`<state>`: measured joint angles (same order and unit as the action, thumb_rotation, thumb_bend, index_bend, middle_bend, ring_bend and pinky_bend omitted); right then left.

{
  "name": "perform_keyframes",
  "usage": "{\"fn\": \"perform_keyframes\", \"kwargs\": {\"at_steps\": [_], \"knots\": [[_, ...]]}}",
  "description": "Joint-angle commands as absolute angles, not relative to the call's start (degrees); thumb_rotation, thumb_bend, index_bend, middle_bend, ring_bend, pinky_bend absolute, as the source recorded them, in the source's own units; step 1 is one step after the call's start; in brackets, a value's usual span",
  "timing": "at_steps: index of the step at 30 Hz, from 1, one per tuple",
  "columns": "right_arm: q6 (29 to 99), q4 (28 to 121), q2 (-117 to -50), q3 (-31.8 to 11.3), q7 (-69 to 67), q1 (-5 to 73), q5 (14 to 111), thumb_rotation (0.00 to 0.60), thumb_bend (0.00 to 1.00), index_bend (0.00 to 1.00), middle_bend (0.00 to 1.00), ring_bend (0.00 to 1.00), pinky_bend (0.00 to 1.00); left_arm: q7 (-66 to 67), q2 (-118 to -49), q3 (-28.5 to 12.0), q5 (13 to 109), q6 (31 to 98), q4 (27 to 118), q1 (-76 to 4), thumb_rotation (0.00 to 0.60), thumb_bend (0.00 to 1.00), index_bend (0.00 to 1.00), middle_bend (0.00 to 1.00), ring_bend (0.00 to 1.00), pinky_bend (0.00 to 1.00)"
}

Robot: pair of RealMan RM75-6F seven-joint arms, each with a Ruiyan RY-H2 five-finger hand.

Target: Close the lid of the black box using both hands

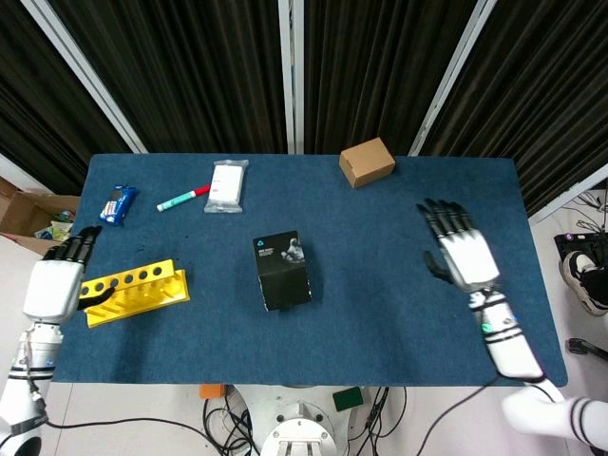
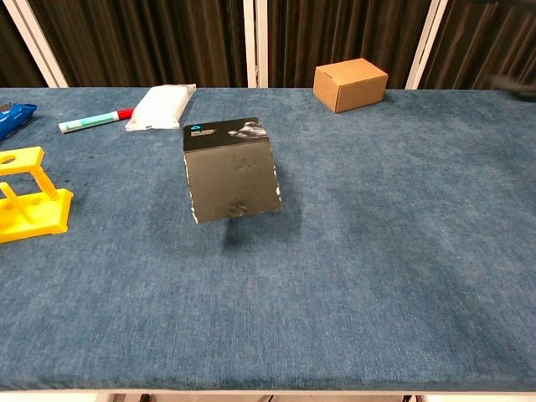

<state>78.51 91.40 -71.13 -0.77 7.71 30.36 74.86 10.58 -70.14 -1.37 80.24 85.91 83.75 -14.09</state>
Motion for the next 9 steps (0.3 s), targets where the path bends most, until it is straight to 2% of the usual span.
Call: {"fn": "perform_keyframes", "kwargs": {"at_steps": [1,5,9], "knots": [[83.9,93.89,-64.2,4.21,-2.11,20.82,74.98,0.6,0.46,0.02,0.03,0.01,0.08,9.29,-67.43,0.7,80.64,88.37,83.11,-10.5,0.555,0.03,0.09,0.14,0.16,0.26],[88.51,91.4,-63.25,6.26,-8.7,13.97,76.69,0.6,0.46,0.01,0.03,0.01,0.07,6.85,-65.45,2.85,80.59,90.12,85.45,-6.32,0.551,0.03,0.09,0.13,0.13,0.23],[90.1,88.59,-63.65,7.26,-13.79,10.2,78.95,0.6,0.47,0.01,0.03,0.01,0.06,5.96,-65.39,4.55,82.14,92.31,87.11,-3.2,0.538,0.03,0.09,0.13,0.13,0.22]]}}
